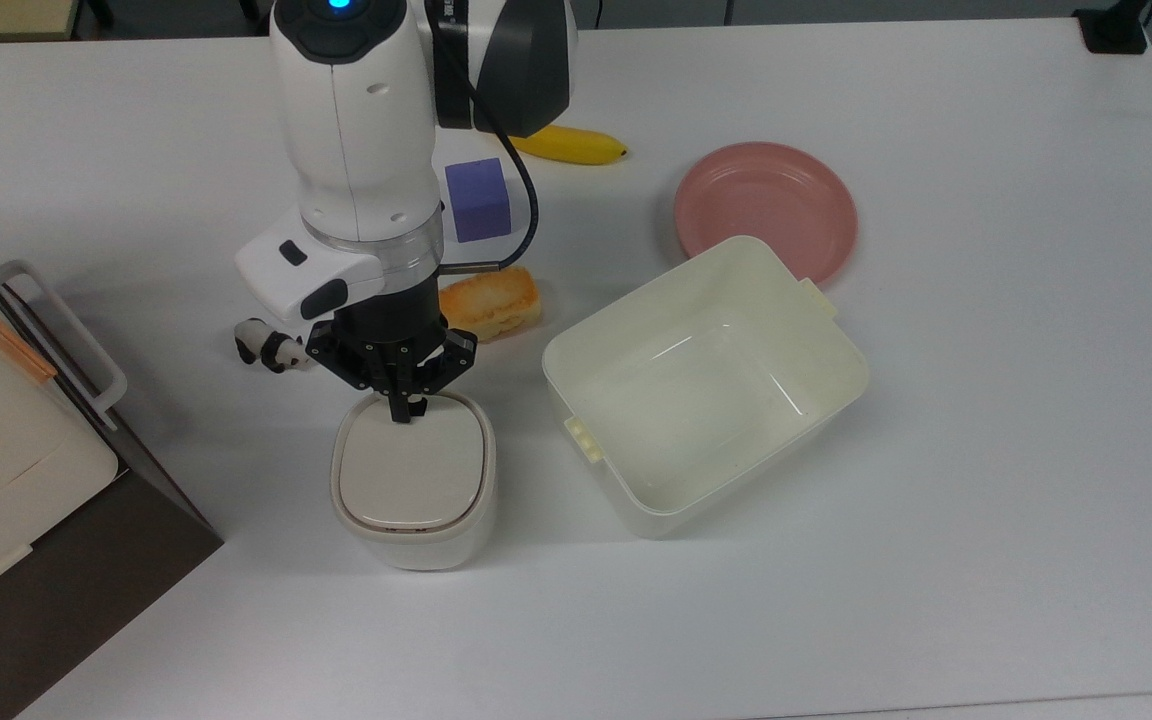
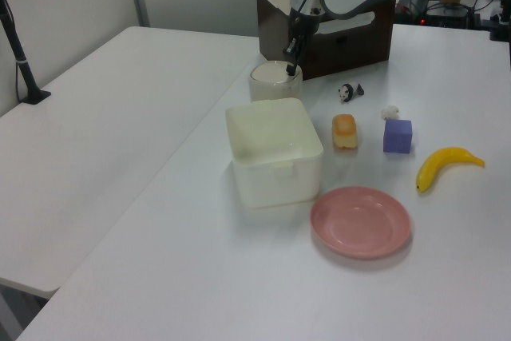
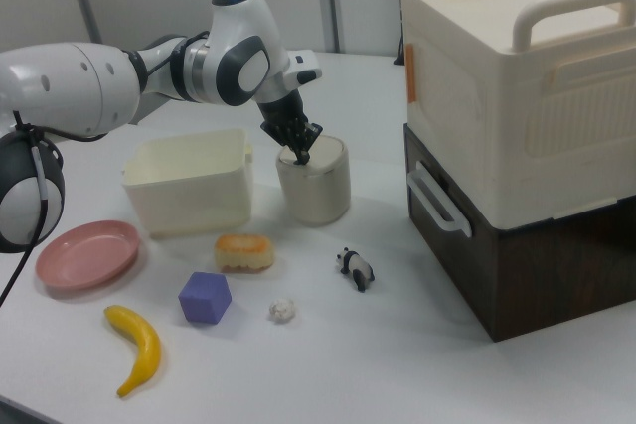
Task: Open the trash can
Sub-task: 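Lower the gripper onto the trash can lid and press it, then lift the gripper away as the lid flips open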
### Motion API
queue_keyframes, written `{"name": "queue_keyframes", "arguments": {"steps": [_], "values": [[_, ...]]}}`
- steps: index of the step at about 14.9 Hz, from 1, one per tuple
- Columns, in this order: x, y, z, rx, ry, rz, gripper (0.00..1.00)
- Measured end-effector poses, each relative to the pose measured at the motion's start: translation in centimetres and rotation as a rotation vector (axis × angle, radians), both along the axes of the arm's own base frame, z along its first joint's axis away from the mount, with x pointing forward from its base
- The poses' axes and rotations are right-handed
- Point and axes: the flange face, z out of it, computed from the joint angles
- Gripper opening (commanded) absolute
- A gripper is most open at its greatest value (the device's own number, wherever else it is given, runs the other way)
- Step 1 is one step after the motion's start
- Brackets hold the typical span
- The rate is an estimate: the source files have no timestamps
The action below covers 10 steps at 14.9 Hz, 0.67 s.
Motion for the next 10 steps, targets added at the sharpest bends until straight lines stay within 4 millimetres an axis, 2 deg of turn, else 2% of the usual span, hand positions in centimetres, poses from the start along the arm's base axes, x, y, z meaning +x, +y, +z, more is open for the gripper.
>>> {"name": "queue_keyframes", "arguments": {"steps": [7,10], "values": [[0.0,0.3,0.0,-0.021,0.000,0.013,0.00],[0.0,0.4,2.6,-0.018,-0.043,0.004,0.00]]}}
